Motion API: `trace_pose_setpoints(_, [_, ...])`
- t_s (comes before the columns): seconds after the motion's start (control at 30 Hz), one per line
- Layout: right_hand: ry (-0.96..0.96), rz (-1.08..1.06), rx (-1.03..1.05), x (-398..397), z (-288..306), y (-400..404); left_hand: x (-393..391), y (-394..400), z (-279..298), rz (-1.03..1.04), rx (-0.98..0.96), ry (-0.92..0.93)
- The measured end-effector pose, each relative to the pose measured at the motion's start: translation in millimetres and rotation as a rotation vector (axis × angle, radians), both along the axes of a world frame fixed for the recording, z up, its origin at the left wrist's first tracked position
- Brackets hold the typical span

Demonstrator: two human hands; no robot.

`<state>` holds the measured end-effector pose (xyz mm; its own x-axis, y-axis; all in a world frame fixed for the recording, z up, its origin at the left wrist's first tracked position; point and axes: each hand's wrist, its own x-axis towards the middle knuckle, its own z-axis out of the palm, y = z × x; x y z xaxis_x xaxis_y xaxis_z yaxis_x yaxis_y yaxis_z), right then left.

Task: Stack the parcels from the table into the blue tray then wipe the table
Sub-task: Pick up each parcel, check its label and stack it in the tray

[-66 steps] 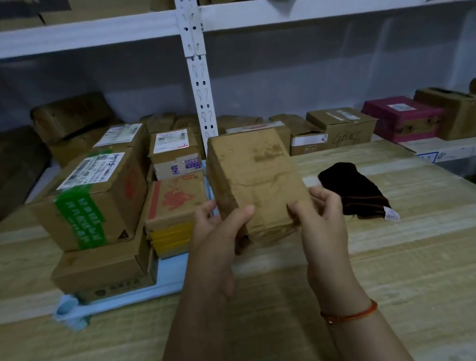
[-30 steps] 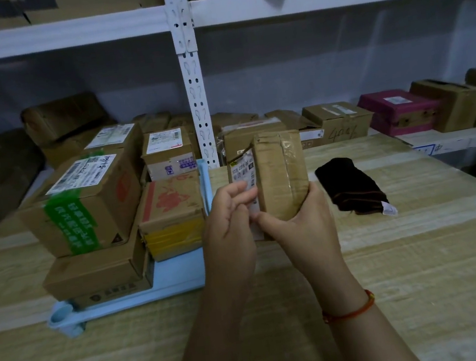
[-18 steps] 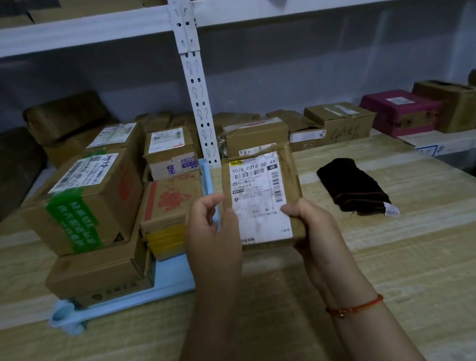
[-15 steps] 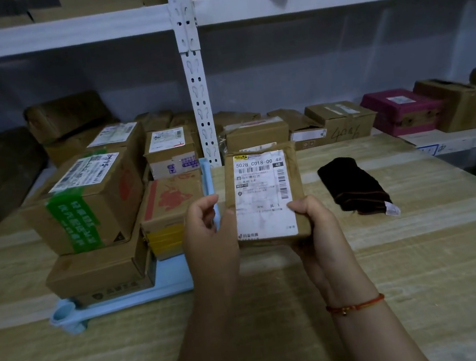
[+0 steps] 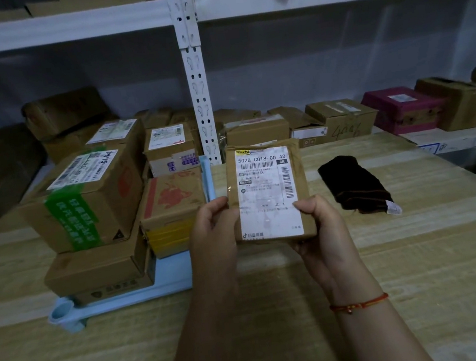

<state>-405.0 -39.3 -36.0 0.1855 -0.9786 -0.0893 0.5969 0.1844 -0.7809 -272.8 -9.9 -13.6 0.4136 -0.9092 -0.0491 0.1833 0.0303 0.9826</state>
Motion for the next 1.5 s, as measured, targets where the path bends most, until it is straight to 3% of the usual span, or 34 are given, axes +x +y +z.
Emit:
trace_pose_setpoints(0.37, [0.151,0.006,-0.125,-5,-7,-7,2,1,4,-0.002,-0.020,-0.053])
trace_pose_setpoints(0.5, [0.304,-0.025,-0.218,-7,-9,-11,5,-2,-2,0.009,-0.074,-0.131])
trace_pose_setpoints(0.77, [0.404,-0.031,-0.326,-13,-14,-14,10,-4,-14,0.005,-0.146,-0.286])
trace_pose_setpoints(1.37, [0.381,-0.064,-0.286,-13,-21,-16,7,-1,-14,-0.041,-0.175,-0.236])
trace_pose_setpoints(1.5, [0.201,-0.010,-0.228,-14,-18,-16,4,2,-10,-0.052,-0.176,-0.279])
